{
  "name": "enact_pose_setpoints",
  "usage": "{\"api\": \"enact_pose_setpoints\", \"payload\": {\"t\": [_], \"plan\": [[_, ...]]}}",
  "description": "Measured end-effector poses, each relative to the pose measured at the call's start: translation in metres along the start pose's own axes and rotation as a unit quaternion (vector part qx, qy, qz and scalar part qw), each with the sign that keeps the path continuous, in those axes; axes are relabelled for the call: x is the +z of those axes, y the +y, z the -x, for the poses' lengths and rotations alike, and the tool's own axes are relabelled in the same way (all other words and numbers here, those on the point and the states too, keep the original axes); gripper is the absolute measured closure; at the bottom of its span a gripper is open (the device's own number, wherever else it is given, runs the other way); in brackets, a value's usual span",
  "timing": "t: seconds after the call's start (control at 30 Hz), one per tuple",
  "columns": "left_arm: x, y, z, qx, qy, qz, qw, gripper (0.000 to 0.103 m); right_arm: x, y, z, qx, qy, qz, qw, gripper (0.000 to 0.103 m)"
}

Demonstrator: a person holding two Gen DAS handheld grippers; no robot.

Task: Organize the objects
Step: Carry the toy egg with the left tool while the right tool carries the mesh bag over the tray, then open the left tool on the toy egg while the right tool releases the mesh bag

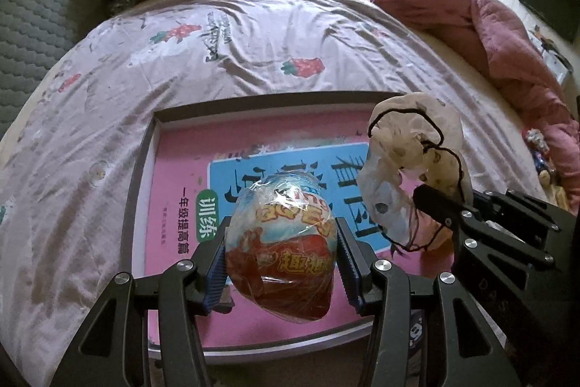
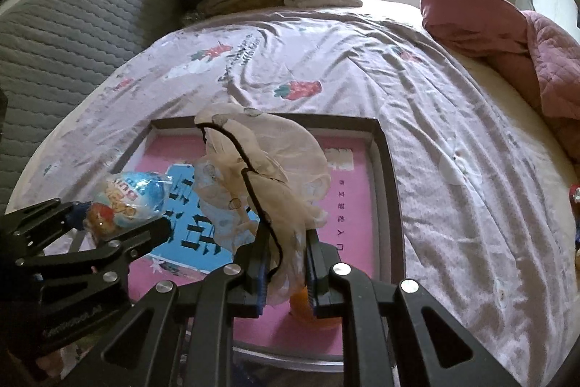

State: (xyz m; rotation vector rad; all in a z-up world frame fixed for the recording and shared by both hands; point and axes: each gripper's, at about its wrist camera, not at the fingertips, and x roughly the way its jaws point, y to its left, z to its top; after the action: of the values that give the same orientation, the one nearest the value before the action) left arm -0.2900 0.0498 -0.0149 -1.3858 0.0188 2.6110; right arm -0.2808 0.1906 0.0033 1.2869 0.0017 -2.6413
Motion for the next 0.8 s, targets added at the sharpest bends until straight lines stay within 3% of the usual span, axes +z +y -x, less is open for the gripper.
{"api": "enact_pose_setpoints", "payload": {"t": [0.47, 0.8], "plan": [[-0.006, -0.004, -0.017, -0.018, 0.029, -0.001, 0.9994, 0.049, -0.003, -0.004, -0.012, -0.006, 0.011, -0.006, 1.000, 0.084], [-0.011, -0.006, -0.024, -0.011, 0.041, -0.011, 0.9990, 0.049, -0.003, -0.004, -0.013, -0.011, 0.018, -0.016, 1.000, 0.081]]}}
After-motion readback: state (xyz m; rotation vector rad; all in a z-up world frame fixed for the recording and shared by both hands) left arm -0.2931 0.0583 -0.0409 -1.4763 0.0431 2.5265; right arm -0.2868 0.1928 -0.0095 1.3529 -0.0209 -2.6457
